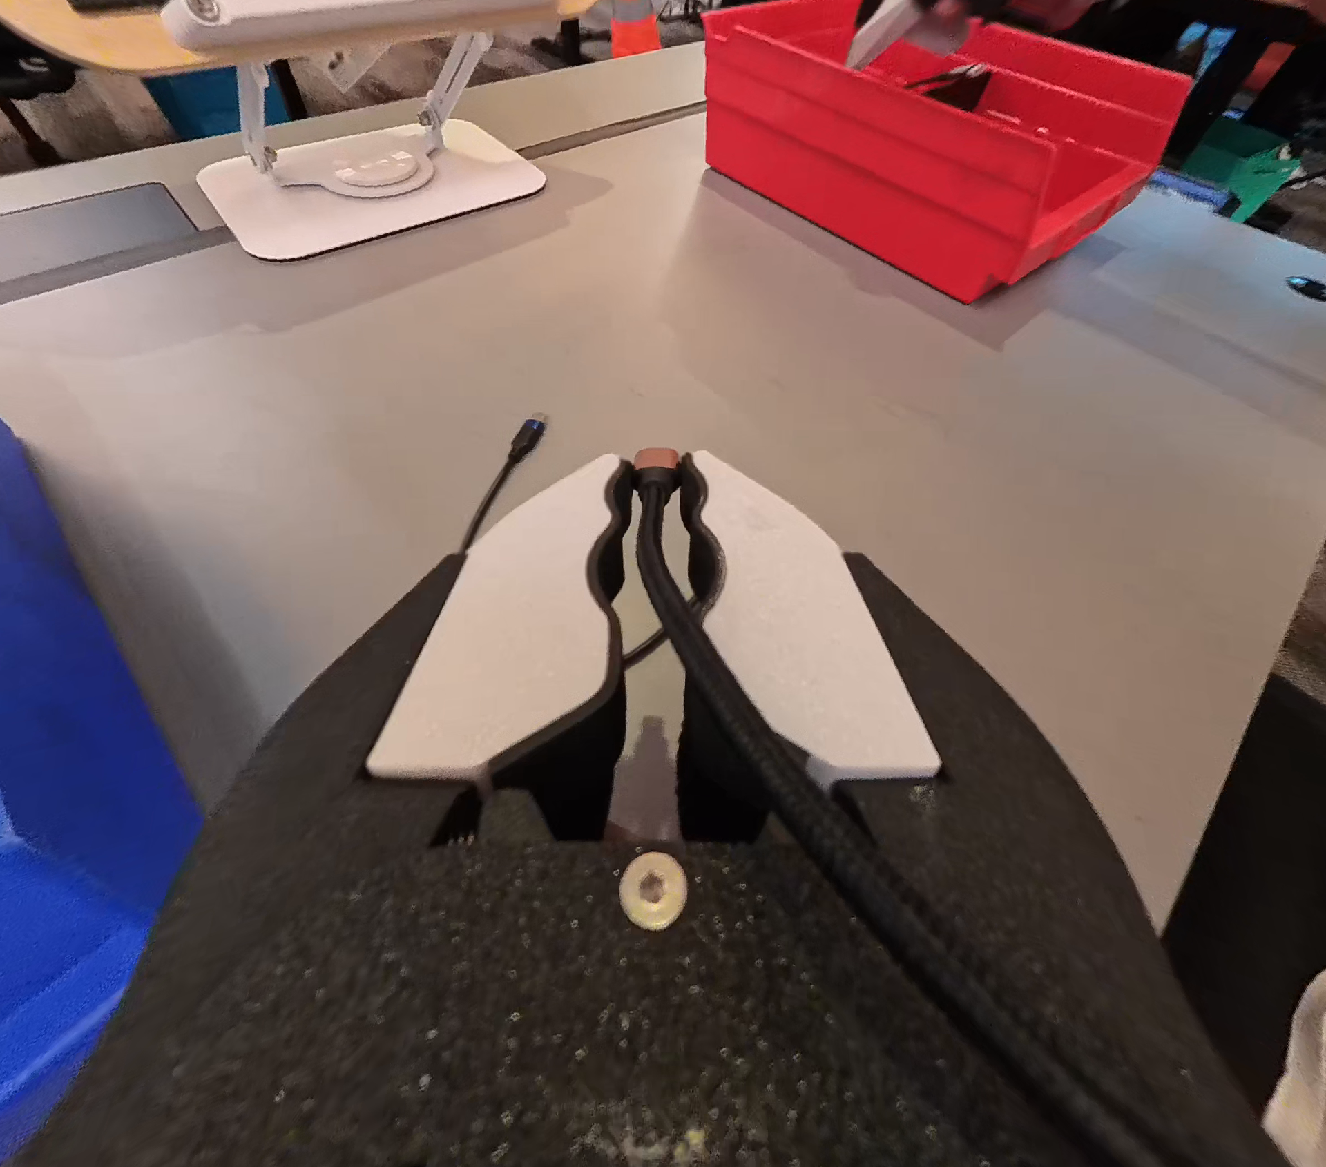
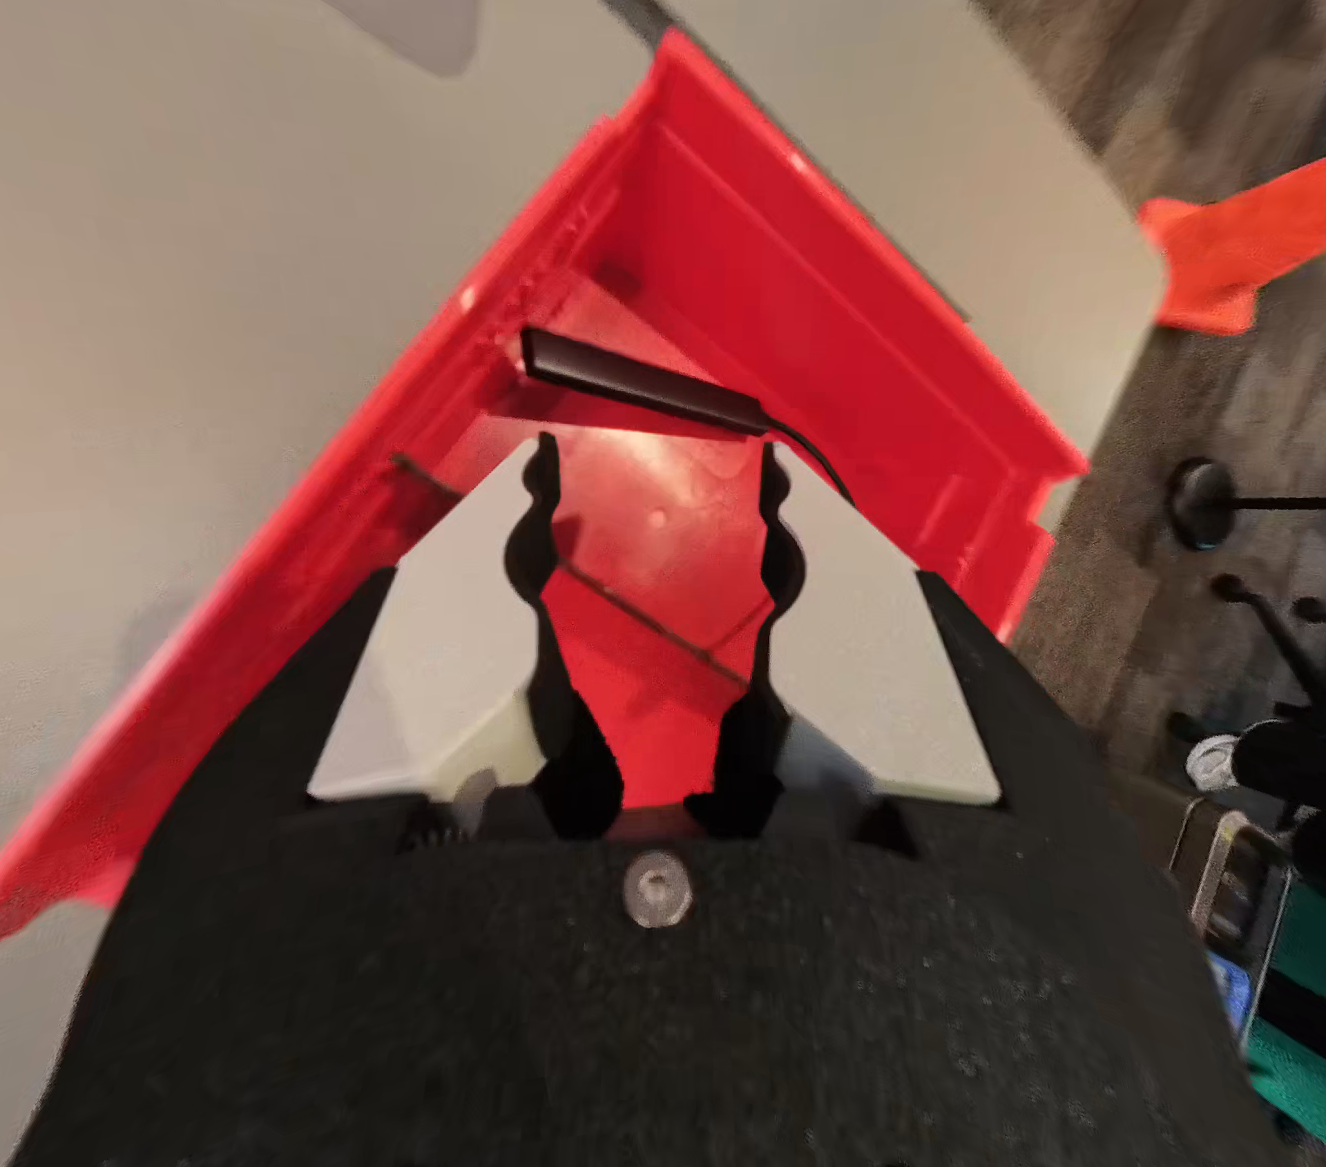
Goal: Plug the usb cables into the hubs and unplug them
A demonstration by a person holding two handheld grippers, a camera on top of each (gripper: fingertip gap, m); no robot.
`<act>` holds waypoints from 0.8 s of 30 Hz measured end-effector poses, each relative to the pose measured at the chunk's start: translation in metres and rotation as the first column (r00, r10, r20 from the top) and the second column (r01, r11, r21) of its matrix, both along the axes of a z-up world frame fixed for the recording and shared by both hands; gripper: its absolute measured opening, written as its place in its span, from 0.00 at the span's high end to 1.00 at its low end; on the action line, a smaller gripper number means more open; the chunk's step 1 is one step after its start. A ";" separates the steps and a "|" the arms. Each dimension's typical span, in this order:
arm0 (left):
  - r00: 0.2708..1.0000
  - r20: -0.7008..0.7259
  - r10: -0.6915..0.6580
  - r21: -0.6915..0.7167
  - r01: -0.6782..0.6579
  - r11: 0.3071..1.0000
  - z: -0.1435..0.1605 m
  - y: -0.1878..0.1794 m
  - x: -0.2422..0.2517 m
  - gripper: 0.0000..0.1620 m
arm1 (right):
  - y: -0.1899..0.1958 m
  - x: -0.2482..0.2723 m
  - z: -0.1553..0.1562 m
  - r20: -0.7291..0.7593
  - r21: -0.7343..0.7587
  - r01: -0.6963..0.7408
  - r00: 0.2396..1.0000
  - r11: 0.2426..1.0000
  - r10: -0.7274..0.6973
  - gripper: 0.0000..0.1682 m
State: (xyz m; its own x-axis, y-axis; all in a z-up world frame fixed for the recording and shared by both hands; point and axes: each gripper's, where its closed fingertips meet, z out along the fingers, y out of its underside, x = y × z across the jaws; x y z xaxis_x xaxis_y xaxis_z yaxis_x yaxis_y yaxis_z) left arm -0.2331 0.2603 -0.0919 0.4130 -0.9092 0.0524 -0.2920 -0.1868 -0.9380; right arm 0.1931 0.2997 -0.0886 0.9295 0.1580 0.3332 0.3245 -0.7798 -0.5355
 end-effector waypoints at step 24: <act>0.965 -0.255 0.060 0.025 -0.056 0.998 -0.009 -0.019 0.009 0.79 | -0.146 -0.416 0.068 -0.348 0.574 -0.432 0.640 0.695 0.685 0.99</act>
